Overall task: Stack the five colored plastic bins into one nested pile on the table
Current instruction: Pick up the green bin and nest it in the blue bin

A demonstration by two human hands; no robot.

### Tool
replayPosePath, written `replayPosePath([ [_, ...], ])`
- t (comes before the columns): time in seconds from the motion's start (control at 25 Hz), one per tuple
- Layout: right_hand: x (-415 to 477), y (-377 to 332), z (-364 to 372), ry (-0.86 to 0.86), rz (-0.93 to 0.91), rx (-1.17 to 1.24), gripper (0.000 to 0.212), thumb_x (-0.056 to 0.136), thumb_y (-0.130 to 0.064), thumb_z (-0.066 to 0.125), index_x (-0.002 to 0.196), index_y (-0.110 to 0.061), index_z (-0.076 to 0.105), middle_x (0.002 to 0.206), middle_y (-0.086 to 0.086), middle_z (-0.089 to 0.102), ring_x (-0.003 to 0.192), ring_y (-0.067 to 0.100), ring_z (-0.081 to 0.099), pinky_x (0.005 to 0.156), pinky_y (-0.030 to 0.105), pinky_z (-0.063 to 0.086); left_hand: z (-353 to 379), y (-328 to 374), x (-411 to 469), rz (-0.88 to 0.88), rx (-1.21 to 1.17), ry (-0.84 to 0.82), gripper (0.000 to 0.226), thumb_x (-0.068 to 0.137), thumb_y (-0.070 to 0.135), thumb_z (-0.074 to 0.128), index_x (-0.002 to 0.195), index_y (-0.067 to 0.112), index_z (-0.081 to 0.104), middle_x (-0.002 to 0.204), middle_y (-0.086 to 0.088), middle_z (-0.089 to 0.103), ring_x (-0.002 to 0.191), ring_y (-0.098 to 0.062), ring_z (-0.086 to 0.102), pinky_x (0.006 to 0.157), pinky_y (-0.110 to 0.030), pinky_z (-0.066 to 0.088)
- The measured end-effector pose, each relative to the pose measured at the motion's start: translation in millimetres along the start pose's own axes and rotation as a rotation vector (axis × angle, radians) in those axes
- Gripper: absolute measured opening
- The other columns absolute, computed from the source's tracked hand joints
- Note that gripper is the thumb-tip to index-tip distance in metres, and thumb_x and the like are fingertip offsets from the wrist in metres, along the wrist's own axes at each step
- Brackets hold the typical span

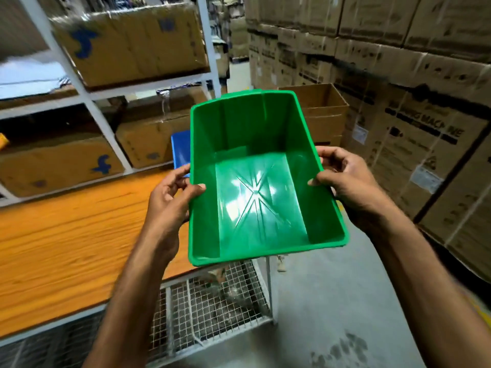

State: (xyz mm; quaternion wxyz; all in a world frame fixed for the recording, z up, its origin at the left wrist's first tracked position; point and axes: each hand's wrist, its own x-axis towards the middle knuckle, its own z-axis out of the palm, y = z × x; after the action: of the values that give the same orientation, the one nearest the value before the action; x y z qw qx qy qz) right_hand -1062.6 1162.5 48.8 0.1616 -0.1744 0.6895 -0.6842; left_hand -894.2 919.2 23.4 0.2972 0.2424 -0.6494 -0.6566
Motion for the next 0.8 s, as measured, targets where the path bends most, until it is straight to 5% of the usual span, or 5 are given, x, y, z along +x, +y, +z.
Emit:
replayPosePath([
  [0.12, 46.7, -10.0, 24.3, -0.069, -0.081, 0.001, 0.057, 0.074, 0.023, 0.061, 0.117, -0.014, 0.064, 0.104, 0.007, 0.068, 0.088, 0.018, 0.064, 0.081, 0.037, 0.054, -17.0, 10.5, 36.2, 0.066, 0.026, 0.049, 0.05, 0.094, 0.004, 0.065, 0.139, 0.026, 0.061, 0.121, 0.001, 0.072, 0.091, 0.002, 0.071, 0.06, -0.02, 0.055],
  [0.28, 111.3, -23.0, 52.1, -0.145, -0.184, -0.014, 0.06, 0.076, 0.028, 0.061, 0.12, -0.011, 0.056, 0.103, 0.007, 0.063, 0.068, -0.002, 0.065, 0.064, 0.016, 0.055, -29.4, 26.9, 94.8, 0.124, 0.124, 0.054, 0.053, 0.093, 0.003, 0.068, 0.139, 0.028, 0.06, 0.117, 0.002, 0.073, 0.105, -0.007, 0.069, 0.067, -0.021, 0.057],
  [0.48, 194.7, -26.5, 96.6, -0.203, -0.233, -0.077, 0.058, 0.074, 0.027, 0.06, 0.116, -0.013, 0.052, 0.096, 0.004, 0.056, 0.073, 0.011, 0.056, 0.051, 0.013, 0.05, -30.9, 28.0, 167.3, 0.254, 0.431, 0.221, 0.052, 0.093, 0.001, 0.063, 0.142, 0.017, 0.055, 0.123, -0.003, 0.062, 0.1, -0.004, 0.058, 0.073, -0.009, 0.051],
  [0.6, 229.4, -15.9, 112.0, -0.217, -0.203, -0.097, 0.056, 0.075, 0.025, 0.059, 0.117, -0.012, 0.054, 0.09, -0.001, 0.059, 0.066, 0.002, 0.061, 0.051, 0.015, 0.05, -30.0, 22.6, 194.6, 0.201, 0.476, 0.24, 0.049, 0.095, -0.003, 0.059, 0.142, 0.011, 0.051, 0.119, 0.002, 0.06, 0.093, 0.003, 0.056, 0.065, -0.003, 0.048],
  [0.8, 263.7, -10.2, 132.2, -0.27, -0.093, -0.014, 0.049, 0.077, 0.025, 0.055, 0.105, -0.016, 0.059, 0.083, -0.002, 0.067, 0.064, 0.004, 0.067, 0.052, 0.022, 0.055, -37.3, 15.2, 221.2, -0.017, 0.403, 0.274, 0.043, 0.097, -0.004, 0.057, 0.136, 0.014, 0.05, 0.114, -0.004, 0.064, 0.088, -0.005, 0.062, 0.06, -0.018, 0.051],
])
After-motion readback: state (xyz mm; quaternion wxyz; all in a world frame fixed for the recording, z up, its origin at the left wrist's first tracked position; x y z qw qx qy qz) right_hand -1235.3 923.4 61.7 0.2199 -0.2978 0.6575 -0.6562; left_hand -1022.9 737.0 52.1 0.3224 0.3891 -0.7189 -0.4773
